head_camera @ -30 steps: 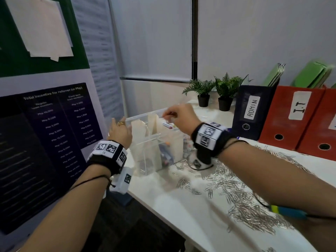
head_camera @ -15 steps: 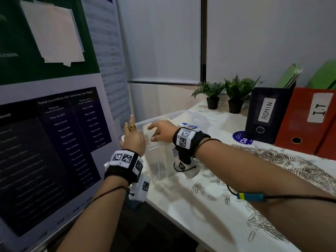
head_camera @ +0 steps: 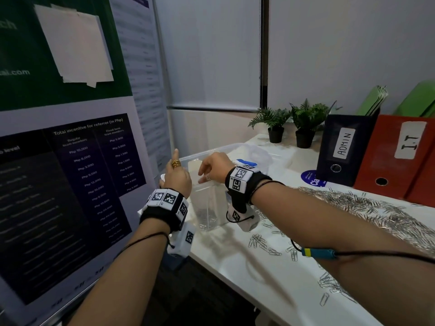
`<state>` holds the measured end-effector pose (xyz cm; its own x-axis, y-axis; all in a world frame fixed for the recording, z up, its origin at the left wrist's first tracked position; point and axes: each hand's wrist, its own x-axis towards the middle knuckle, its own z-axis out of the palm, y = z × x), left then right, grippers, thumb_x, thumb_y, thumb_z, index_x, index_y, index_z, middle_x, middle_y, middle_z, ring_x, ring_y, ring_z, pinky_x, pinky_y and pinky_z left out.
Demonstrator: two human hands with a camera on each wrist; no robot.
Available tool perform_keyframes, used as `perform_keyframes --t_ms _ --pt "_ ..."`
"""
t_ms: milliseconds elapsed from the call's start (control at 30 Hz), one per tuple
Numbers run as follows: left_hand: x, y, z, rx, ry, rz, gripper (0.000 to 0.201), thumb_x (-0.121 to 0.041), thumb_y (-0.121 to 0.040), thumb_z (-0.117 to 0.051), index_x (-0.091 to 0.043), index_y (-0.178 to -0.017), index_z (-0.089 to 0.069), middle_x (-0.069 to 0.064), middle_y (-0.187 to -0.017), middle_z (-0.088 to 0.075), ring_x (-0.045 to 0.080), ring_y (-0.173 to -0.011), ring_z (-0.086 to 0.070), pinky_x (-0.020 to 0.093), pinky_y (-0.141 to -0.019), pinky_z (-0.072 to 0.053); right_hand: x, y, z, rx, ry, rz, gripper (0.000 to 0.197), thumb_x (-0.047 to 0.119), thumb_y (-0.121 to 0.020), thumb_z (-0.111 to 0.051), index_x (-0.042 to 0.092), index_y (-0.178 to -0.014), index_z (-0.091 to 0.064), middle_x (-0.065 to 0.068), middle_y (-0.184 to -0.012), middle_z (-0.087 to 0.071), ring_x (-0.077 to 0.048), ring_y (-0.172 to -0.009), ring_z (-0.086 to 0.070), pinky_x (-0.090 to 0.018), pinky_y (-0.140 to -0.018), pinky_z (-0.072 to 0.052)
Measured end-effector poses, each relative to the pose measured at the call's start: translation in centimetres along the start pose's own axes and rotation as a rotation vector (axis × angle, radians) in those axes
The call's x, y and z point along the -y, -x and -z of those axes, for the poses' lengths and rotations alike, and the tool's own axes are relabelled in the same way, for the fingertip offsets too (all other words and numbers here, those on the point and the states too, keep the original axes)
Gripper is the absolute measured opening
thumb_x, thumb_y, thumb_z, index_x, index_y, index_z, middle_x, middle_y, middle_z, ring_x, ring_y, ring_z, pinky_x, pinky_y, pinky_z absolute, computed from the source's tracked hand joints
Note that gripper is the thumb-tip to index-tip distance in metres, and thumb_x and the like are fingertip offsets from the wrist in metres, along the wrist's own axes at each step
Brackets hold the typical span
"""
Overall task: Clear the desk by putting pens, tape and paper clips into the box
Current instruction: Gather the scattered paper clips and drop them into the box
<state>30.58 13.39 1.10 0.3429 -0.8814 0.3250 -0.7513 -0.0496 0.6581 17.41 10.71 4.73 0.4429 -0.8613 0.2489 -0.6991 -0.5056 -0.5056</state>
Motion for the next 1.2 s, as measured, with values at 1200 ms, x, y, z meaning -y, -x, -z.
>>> perform_keyframes --t_ms 1200 --pt "-14.3 5.2 -28.0 0.881 -0.870 -0.463 0.075 -0.058 -0.063 -0.068 -0.054 -0.127 -0.029 0.016 -0.123 -0.047 0.041 -0.101 -0.057 0.056 -0.086 -0.046 -29.9 15.9 10.7 0.186 0.447 -0.826 0.039 0.032 -0.095 -0.050 0.005 -0.121 -0.056 -0.011 -0.124 -0.059 -0.028 -0.114 -0.057 -0.032 -0.094 -0.047"
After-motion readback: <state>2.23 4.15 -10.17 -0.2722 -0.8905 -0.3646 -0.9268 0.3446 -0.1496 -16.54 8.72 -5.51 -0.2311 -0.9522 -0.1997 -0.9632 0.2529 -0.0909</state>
